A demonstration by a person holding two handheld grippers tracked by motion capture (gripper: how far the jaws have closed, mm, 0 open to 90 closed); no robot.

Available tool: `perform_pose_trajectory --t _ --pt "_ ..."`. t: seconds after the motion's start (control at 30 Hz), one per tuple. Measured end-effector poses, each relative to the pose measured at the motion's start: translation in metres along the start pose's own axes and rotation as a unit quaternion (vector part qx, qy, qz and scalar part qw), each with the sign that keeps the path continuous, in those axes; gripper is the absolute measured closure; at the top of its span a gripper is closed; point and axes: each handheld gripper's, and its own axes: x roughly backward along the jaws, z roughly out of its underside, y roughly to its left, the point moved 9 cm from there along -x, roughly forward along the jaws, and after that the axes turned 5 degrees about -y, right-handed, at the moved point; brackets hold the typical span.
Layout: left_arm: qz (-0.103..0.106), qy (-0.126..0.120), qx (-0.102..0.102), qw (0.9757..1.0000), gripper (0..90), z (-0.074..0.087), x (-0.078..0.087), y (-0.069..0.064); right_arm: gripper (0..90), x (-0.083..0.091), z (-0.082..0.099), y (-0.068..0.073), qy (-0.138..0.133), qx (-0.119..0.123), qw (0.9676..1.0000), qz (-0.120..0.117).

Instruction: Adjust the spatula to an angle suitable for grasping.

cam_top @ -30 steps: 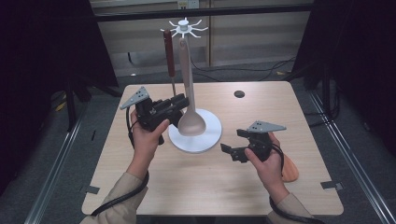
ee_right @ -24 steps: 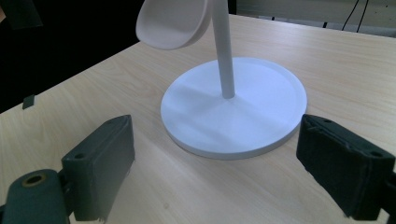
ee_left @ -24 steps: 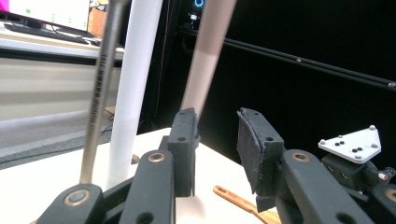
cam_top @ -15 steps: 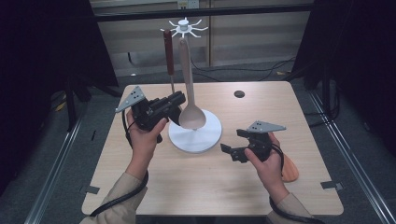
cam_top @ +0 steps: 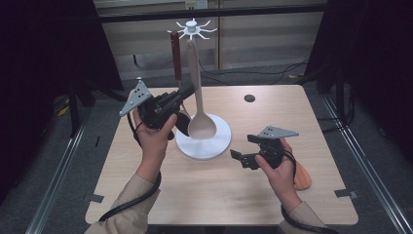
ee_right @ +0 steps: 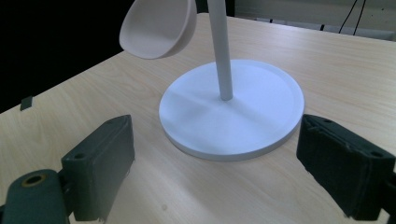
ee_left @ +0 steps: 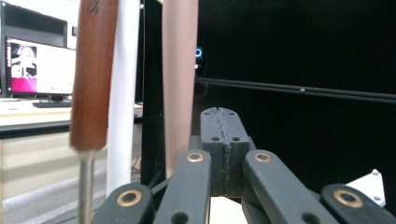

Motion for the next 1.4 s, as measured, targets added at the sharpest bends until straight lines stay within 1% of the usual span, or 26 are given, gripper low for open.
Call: perform_pose_trajectory --t 0.03,0.07,0.1,0.13,0.2,0.27,0.47,0.57,0.67,0.87,0.97,1.03,1.13,1.27,1.4 --pt "0.0 -0.002 -0.002 1.0 90.0 -0.002 -0.002 0.0 11.1 0.0 0.0 -0.001 -0.002 0.001 1.0 0.001" --pt "-0.002 -0.01 0.005 0.9999 90.0 -0.005 -0.003 0.0 11.1 0.001 -0.001 -0.001 -0.002 -0.001 1.0 0.001" --pt "0.002 -0.014 0.006 0.9999 90.0 -0.007 -0.004 -0.001 11.1 0.001 -0.001 -0.001 -0.002 -0.002 1.0 0.002" --pt "0.001 -0.019 0.004 0.9998 90.0 -0.01 -0.006 -0.001 11.1 0.001 -0.001 -0.002 -0.002 -0.002 1.0 0.002" --pt "0.001 -0.025 0.007 0.9997 90.0 -0.015 -0.009 -0.001 11.1 0.002 0.0 -0.002 0.0 -0.001 1.0 0.003" --pt "-0.003 -0.03 -0.001 0.9995 90.0 -0.02 -0.011 -0.001 11.1 0.002 0.0 -0.002 0.0 0.0 1.0 0.003" --pt "-0.007 -0.043 -0.001 0.999 90.0 -0.032 -0.019 -0.004 11.1 0.002 -0.001 -0.001 -0.001 0.001 1.0 0.002" --pt "-0.007 -0.041 -0.011 0.9991 90.0 -0.036 -0.023 -0.004 11.0 0.002 -0.001 -0.001 -0.002 0.001 1.0 0.001" --pt "-0.007 -0.043 -0.013 0.999 90.0 -0.041 -0.027 -0.005 11.0 0.001 -0.001 0.0 -0.002 0.0 1.0 0.001" --pt "-0.019 -0.04 -0.019 0.9988 90.0 -0.049 -0.031 0.0 11.0 0.001 0.0 0.0 0.001 -0.001 1.0 0.001" --pt "-0.017 -0.037 -0.019 0.999 90.0 -0.052 -0.036 0.0 11.0 0.001 0.0 0.0 0.001 -0.002 1.0 0.0" --pt "-0.018 -0.037 -0.021 0.9989 90.0 -0.054 -0.038 0.0 11.0 0.001 0.001 0.0 0.002 -0.002 1.0 -0.001" --pt "-0.015 -0.039 -0.022 0.9989 90.0 -0.06 -0.044 -0.002 11.0 0.001 0.0 0.001 0.001 -0.001 1.0 -0.002" --pt "-0.014 -0.038 -0.017 0.999 90.0 -0.063 -0.049 -0.001 10.9 0.002 -0.001 -0.001 -0.001 -0.002 1.0 -0.001" --pt "-0.016 -0.034 -0.014 0.9992 90.0 -0.062 -0.053 0.002 10.9 0.002 0.0 -0.001 0.0 -0.002 1.0 -0.002"
